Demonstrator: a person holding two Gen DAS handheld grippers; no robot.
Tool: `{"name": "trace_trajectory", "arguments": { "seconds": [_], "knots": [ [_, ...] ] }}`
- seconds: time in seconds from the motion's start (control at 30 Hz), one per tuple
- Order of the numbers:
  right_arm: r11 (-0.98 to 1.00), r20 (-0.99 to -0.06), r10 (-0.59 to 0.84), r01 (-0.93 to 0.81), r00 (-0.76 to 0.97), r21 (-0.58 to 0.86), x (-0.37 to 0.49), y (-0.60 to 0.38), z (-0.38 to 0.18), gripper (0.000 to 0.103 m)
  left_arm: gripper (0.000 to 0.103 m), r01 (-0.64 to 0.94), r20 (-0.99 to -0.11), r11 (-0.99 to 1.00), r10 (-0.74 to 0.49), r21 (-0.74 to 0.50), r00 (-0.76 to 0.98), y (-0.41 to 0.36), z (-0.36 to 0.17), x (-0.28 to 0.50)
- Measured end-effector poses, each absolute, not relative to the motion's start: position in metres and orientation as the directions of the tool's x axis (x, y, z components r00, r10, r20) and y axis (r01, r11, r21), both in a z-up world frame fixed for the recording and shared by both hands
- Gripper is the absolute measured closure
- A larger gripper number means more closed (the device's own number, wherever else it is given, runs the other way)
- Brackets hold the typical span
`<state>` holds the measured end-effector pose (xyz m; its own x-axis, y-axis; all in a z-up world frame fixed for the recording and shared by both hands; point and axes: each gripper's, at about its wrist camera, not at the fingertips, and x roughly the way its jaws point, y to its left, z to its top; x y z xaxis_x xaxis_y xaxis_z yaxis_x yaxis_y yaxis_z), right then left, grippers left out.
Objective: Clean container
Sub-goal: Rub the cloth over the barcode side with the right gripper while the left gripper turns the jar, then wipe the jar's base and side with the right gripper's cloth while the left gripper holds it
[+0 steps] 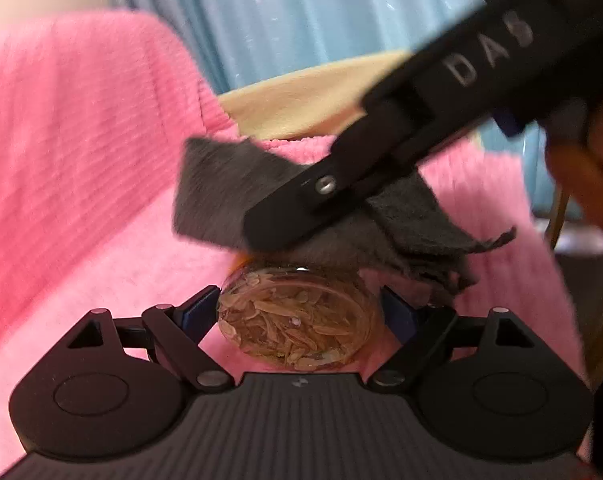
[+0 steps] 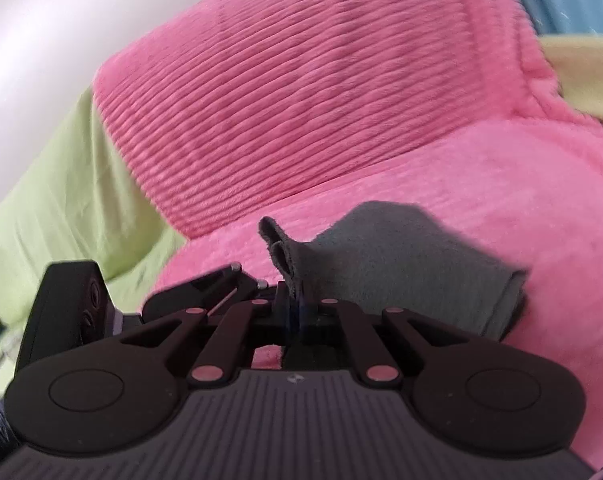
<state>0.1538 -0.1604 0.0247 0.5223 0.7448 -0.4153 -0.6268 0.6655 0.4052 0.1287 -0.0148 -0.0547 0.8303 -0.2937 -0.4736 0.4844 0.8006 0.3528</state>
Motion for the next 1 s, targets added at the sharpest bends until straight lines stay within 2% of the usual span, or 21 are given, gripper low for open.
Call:
{"name": "trace_trajectory", "arguments": {
  "seconds": [0.2,0.4,0.47,0.57,0.63,0.77,0.83,0.93,1.0],
  "knots": [
    [0.756,-0.404,0.650,-0.496,0.643,0.427,0.171,-0.182,0.024,0.101,0.017,0.475,-0.451,0.745,-0.261,0.468,0.854,-0.030,-0.060,0.123],
    [0.660,-0.413,0.751,-0.611,0.515,0.437,0.148,-0.159,0.022,0.101,0.018,0.478,-0.455,0.746,-0.262,0.465,0.851,-0.030,-0.063,0.124],
    [0.676,-0.413,0.736,-0.612,0.536,0.411,0.154,-0.159,0.024,0.102,0.018,0.477,-0.454,0.745,-0.262,0.467,0.852,-0.031,-0.062,0.124],
    [0.743,-0.406,0.668,-0.522,0.624,0.419,0.169,-0.172,0.023,0.102,0.018,0.479,-0.452,0.748,-0.268,0.460,0.851,-0.032,-0.061,0.125],
    [0.761,-0.403,0.644,-0.496,0.650,0.418,0.173,-0.176,0.022,0.102,0.018,0.489,-0.467,0.778,-0.290,0.393,0.836,-0.027,-0.059,0.129],
    [0.770,-0.404,0.636,-0.504,0.658,0.392,0.167,-0.174,0.022,0.102,0.017,0.506,-0.482,0.862,-0.431,0.030,0.762,0.008,-0.047,0.147],
    [0.768,-0.404,0.638,-0.503,0.656,0.396,0.167,-0.175,0.022,0.102,0.017,0.494,-0.475,0.865,-0.472,-0.086,0.743,0.019,-0.047,0.154],
    [0.759,-0.396,0.646,-0.488,0.653,0.432,0.171,-0.180,0.022,0.102,0.018,0.501,-0.473,0.863,-0.468,-0.063,0.747,0.016,-0.047,0.153],
    [0.751,-0.393,0.653,-0.484,0.648,0.450,0.169,-0.182,0.020,0.101,0.018,0.506,-0.474,0.862,-0.438,0.020,0.764,0.008,-0.048,0.148]
  ]
}}
